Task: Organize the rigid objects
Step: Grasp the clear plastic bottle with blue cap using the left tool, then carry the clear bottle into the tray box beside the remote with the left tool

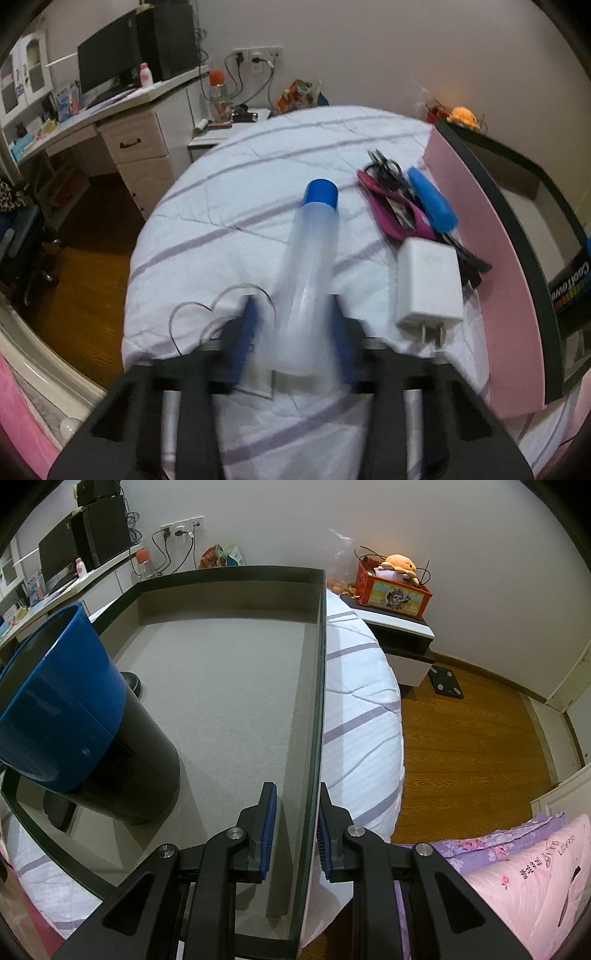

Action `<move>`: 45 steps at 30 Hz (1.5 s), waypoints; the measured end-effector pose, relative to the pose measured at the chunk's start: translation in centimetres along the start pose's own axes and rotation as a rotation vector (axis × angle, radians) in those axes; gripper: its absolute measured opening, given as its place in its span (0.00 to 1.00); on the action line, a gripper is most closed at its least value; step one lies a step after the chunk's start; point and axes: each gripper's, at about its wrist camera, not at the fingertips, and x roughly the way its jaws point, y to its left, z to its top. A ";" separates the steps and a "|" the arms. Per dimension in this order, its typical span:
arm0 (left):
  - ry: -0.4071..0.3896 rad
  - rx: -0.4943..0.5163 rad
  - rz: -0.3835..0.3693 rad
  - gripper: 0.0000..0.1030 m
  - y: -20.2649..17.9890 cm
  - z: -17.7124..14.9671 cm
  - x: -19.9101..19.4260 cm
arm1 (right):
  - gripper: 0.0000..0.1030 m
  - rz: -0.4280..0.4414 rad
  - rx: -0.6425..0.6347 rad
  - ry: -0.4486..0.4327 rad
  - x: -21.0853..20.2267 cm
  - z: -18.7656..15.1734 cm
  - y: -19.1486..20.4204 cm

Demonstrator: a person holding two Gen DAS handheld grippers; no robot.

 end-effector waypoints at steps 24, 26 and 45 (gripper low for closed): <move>-0.051 0.045 -0.132 0.24 -0.7 0.5 -3.7 | 0.21 0.002 0.007 0.003 0.1 0.1 -0.1; -0.013 0.054 -0.116 0.24 -0.7 -0.3 -2.9 | 0.21 0.001 0.006 0.002 0.1 0.0 -0.2; 0.041 0.070 -0.092 0.25 -1.3 0.8 0.5 | 0.21 0.002 0.005 0.004 0.2 -0.1 -0.3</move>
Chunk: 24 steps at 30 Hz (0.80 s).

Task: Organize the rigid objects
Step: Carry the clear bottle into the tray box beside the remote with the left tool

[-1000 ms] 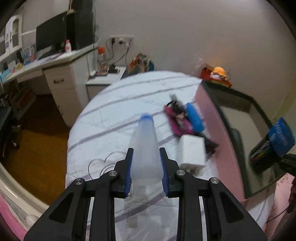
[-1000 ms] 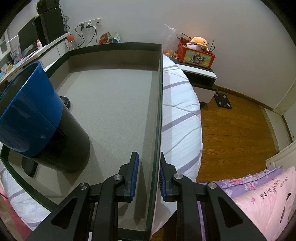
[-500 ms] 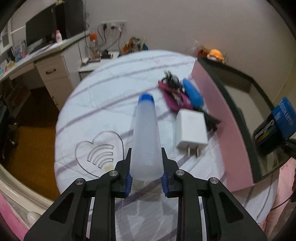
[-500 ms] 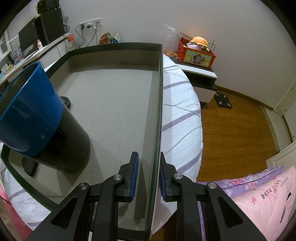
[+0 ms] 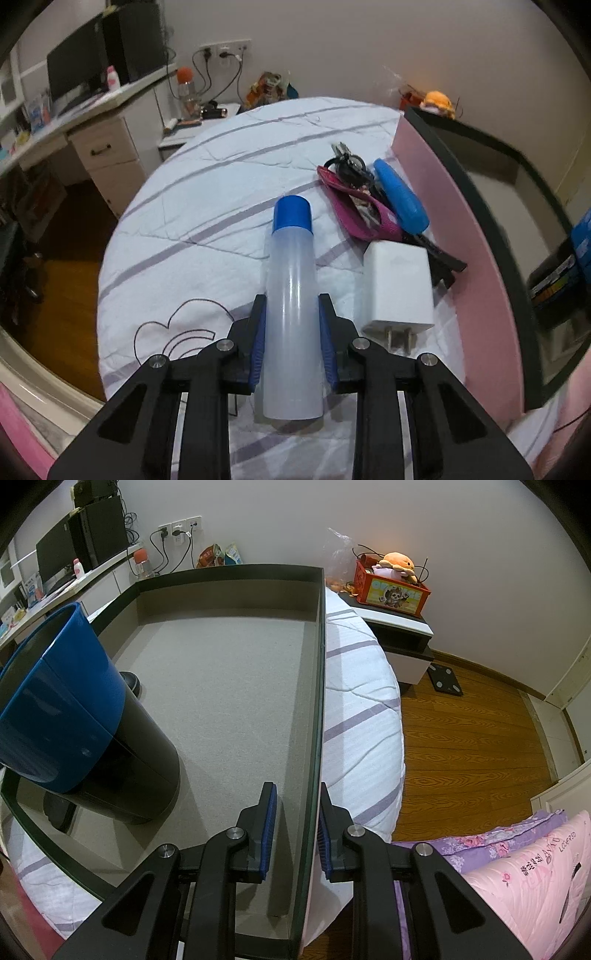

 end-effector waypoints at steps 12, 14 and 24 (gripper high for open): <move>-0.141 0.016 -0.082 0.25 -0.9 0.9 -6.0 | 0.21 -0.004 0.001 0.000 0.0 0.0 0.0; -0.162 0.046 -0.106 0.25 -2.2 1.5 -7.0 | 0.21 -0.002 0.001 0.000 0.0 0.0 0.0; -0.157 0.151 -0.241 0.25 -8.8 2.9 -7.3 | 0.21 0.009 0.005 0.000 0.0 0.1 -0.1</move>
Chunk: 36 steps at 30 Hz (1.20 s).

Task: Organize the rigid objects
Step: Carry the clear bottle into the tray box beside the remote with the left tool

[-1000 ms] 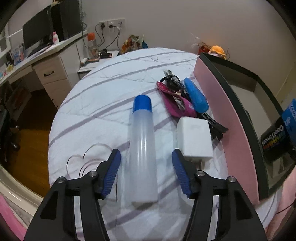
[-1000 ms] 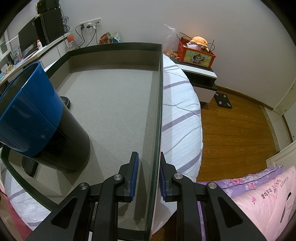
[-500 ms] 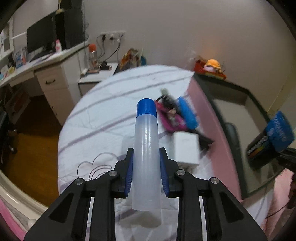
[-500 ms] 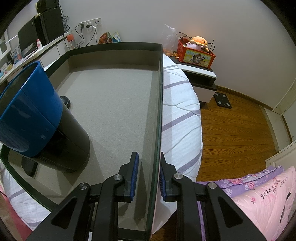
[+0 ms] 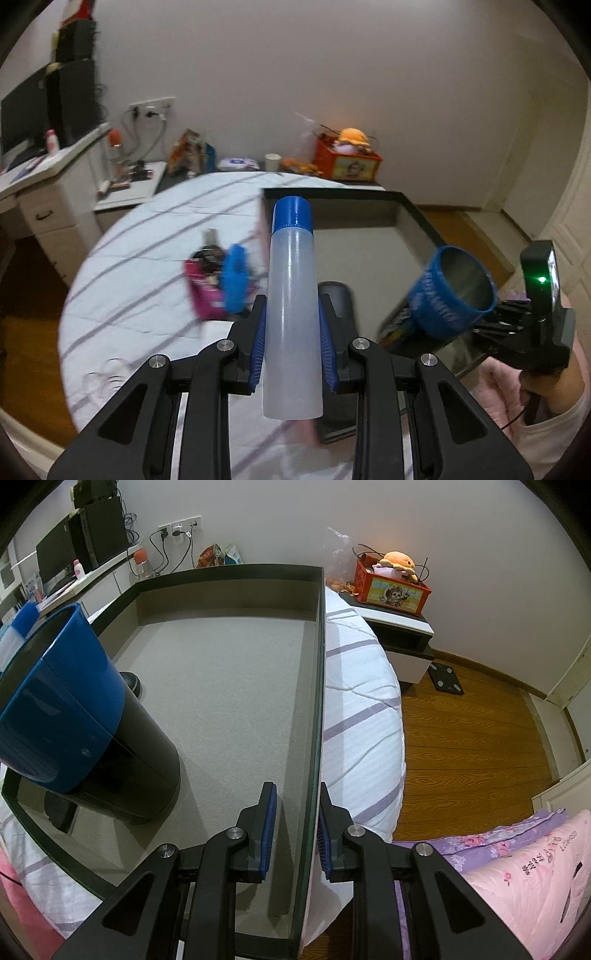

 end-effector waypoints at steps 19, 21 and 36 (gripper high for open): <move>0.109 0.034 0.043 0.26 -3.2 -0.1 6.2 | 0.21 0.014 -0.004 -0.002 0.0 -0.1 -0.1; 0.097 0.026 0.045 0.26 -3.2 -0.1 6.1 | 0.21 0.013 -0.004 -0.002 -0.1 -0.1 -0.1; -0.068 -0.022 0.059 0.68 -2.0 -0.5 -0.2 | 0.21 0.004 -0.006 0.002 -0.1 0.0 0.1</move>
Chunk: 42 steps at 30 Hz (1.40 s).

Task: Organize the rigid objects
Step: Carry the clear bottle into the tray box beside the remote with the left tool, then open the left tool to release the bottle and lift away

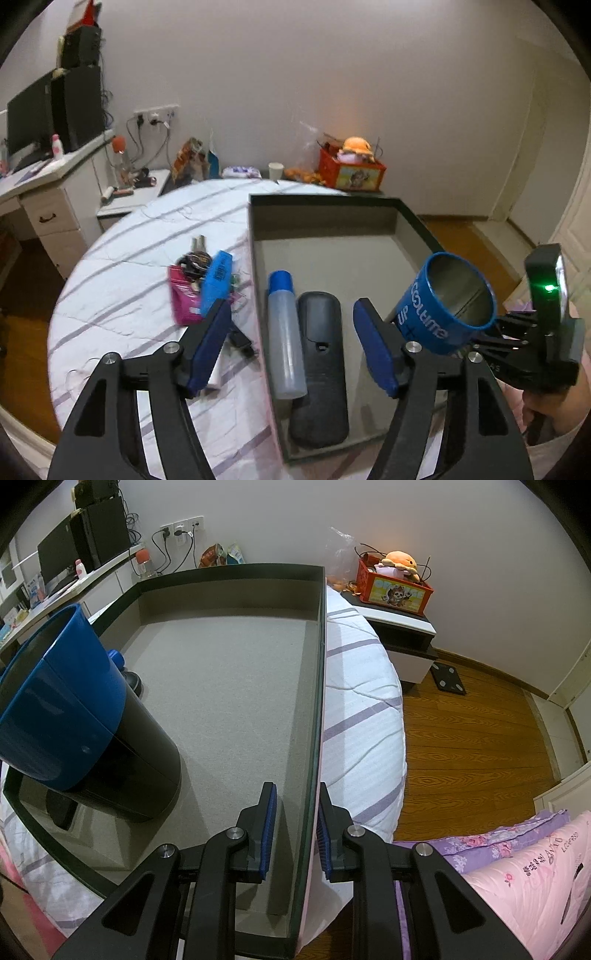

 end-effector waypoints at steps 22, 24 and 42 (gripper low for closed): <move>-0.030 0.000 0.204 0.87 3.9 -1.9 -4.7 | 0.21 -0.053 -0.009 0.011 -0.7 -0.1 0.6; -0.035 -0.007 0.206 0.89 4.2 -2.0 -5.0 | 0.21 -0.055 -0.006 0.011 -0.7 -0.1 0.6; 0.064 -0.072 0.271 0.96 9.3 -5.2 -3.5 | 0.21 -0.058 -0.002 0.011 -0.6 0.0 0.7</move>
